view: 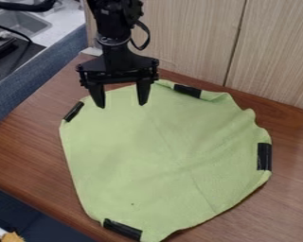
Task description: Folded the cloth from the left to the right
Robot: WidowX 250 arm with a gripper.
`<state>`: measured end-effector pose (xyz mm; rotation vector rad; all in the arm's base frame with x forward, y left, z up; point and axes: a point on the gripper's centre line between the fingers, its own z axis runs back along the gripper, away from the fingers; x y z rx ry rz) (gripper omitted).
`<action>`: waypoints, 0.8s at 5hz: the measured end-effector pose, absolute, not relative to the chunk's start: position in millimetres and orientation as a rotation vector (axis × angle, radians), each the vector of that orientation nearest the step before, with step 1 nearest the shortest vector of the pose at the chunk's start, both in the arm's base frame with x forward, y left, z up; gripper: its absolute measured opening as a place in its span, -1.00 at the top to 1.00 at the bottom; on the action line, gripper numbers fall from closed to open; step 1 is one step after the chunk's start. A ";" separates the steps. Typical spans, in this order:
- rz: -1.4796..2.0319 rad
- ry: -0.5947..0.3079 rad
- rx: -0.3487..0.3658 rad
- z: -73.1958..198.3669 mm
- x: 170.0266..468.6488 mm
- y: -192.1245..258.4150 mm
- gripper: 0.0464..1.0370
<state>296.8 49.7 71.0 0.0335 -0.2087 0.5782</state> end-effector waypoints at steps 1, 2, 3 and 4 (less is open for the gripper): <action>0.577 -0.181 0.031 63.0 294.8 48.4 -0.93; 0.646 -0.185 -0.002 60.8 289.1 74.8 -0.93; 0.666 -0.191 -0.006 65.1 289.5 91.5 -0.93; 0.701 -0.165 -0.035 54.4 285.4 129.9 -0.93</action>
